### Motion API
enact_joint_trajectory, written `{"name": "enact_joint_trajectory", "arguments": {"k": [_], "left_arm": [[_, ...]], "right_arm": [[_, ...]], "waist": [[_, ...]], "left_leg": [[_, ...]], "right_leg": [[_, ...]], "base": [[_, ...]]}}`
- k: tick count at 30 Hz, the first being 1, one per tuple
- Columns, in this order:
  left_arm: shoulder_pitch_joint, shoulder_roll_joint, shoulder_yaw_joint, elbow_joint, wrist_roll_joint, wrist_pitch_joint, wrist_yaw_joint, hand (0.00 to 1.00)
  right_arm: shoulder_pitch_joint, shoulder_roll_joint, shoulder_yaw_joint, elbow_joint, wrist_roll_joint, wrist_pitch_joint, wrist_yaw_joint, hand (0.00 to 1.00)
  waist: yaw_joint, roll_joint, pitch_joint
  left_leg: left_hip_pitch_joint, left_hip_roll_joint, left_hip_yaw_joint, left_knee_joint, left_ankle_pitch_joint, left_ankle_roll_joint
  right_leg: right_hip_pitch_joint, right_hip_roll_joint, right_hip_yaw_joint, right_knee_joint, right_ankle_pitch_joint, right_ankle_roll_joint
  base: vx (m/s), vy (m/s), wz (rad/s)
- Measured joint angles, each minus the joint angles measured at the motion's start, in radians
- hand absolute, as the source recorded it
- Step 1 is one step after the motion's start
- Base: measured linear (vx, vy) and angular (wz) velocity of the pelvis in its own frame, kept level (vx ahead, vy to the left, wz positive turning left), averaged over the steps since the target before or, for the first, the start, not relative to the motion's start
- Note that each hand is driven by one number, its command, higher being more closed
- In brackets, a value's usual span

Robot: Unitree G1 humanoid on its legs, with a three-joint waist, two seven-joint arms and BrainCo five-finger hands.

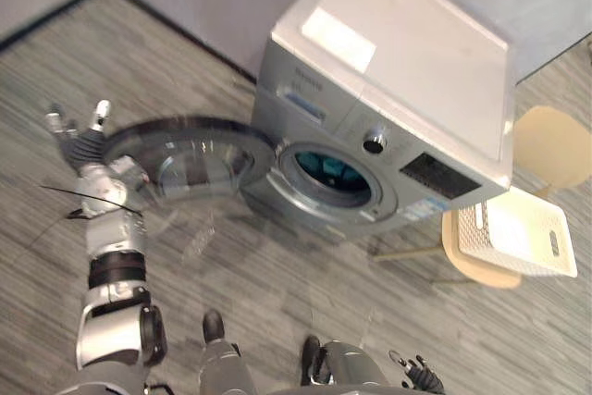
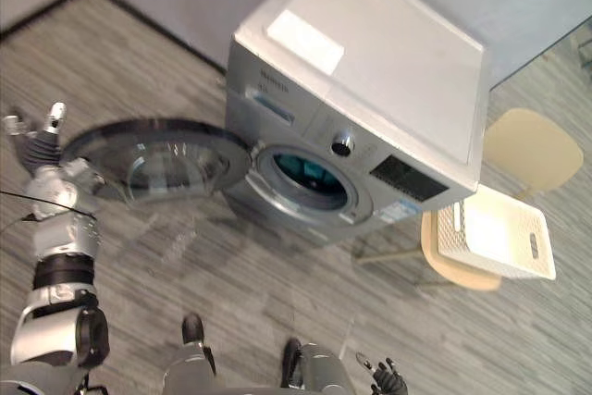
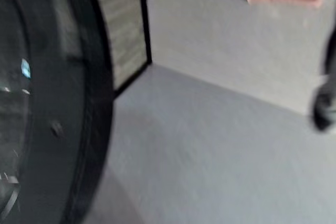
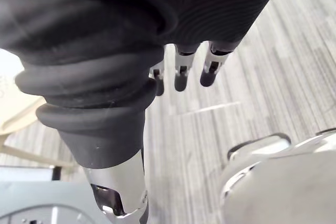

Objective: Pick up the laundry basket with both hands and put the clothes into the washing machine.

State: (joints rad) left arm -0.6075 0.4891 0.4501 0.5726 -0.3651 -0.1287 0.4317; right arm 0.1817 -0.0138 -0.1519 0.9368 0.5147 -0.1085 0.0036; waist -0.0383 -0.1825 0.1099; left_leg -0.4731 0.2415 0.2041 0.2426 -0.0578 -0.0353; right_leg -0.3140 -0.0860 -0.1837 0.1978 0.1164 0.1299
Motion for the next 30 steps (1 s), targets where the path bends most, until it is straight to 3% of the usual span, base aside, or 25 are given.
{"name": "enact_joint_trajectory", "arguments": {"k": [3,6,9,14,19,23,26,30], "left_arm": [[-0.082,0.067,0.045,0.020,-0.018,-0.009,0.047,0.00],[-0.218,0.136,0.036,0.018,-0.014,-0.015,0.075,0.00],[-0.395,0.185,-0.040,0.021,-0.002,-0.015,0.077,0.00],[-0.561,0.189,-0.129,0.024,0.038,-0.010,0.077,0.00],[-0.637,0.234,-0.224,0.024,0.115,0.000,0.069,0.00],[-0.791,0.265,-0.272,0.118,0.170,0.038,-0.033,0.00],[-0.783,0.264,-0.262,0.145,0.208,0.031,-0.066,0.00],[-0.719,0.232,-0.237,0.183,0.226,0.015,-0.171,0.00]], "right_arm": [[-0.028,0.004,0.000,-0.014,0.017,-0.004,0.000,0.00],[-0.030,0.001,0.013,-0.095,0.036,-0.030,-0.002,0.00],[-0.030,-0.015,0.036,-0.200,0.068,-0.051,-0.005,0.00],[-0.029,-0.026,0.114,-0.298,0.080,-0.081,-0.010,0.00],[-0.029,-0.025,0.152,-0.308,0.082,-0.084,-0.008,0.00],[-0.029,-0.011,0.153,-0.326,0.103,-0.081,0.001,0.00],[-0.029,0.005,0.155,-0.324,0.104,-0.078,0.001,0.00],[-0.029,0.004,0.158,-0.323,0.103,-0.058,0.023,0.00]], "waist": [[0.011,-0.040,0.025],[0.052,-0.029,0.067],[0.052,-0.027,0.096],[0.051,-0.028,0.127],[0.047,-0.028,0.128],[0.028,-0.028,0.128],[0.022,-0.028,0.128],[0.028,-0.023,0.131]], "left_leg": [[-0.089,-0.008,0.009,0.039,0.017,0.008],[-0.162,0.038,0.006,0.060,0.039,-0.017],[-0.233,0.087,-0.007,0.031,0.083,-0.040],[-0.339,0.138,-0.015,0.001,0.100,-0.044],[-0.401,0.145,-0.039,-0.001,0.122,-0.045],[-0.457,0.138,-0.056,0.000,0.156,-0.032],[-0.460,0.133,-0.057,0.003,0.161,-0.026],[-0.429,0.126,-0.049,0.019,0.160,-0.025]], "right_leg": [[0.041,0.014,0.006,-0.193,0.014,-0.007],[0.002,0.056,0.010,-0.249,0.044,-0.003],[-0.078,0.107,0.001,-0.259,0.086,-0.019],[-0.185,0.155,-0.006,-0.295,0.200,-0.036],[-0.240,0.168,-0.012,-0.295,0.219,-0.036],[-0.281,0.168,-0.042,-0.295,0.219,-0.037],[-0.280,0.164,-0.057,-0.295,0.219,-0.037],[-0.244,0.156,-0.059,-0.295,0.219,-0.037]], "base": [[-0.03,-0.053,0.01],[-0.14,-0.138,-0.30],[-0.19,-0.117,-0.31],[-0.13,0.010,-0.26],[-0.05,0.062,-0.06],[-0.03,0.038,0.07],[-0.03,0.064,0.07],[-0.02,0.057,0.08]]}}
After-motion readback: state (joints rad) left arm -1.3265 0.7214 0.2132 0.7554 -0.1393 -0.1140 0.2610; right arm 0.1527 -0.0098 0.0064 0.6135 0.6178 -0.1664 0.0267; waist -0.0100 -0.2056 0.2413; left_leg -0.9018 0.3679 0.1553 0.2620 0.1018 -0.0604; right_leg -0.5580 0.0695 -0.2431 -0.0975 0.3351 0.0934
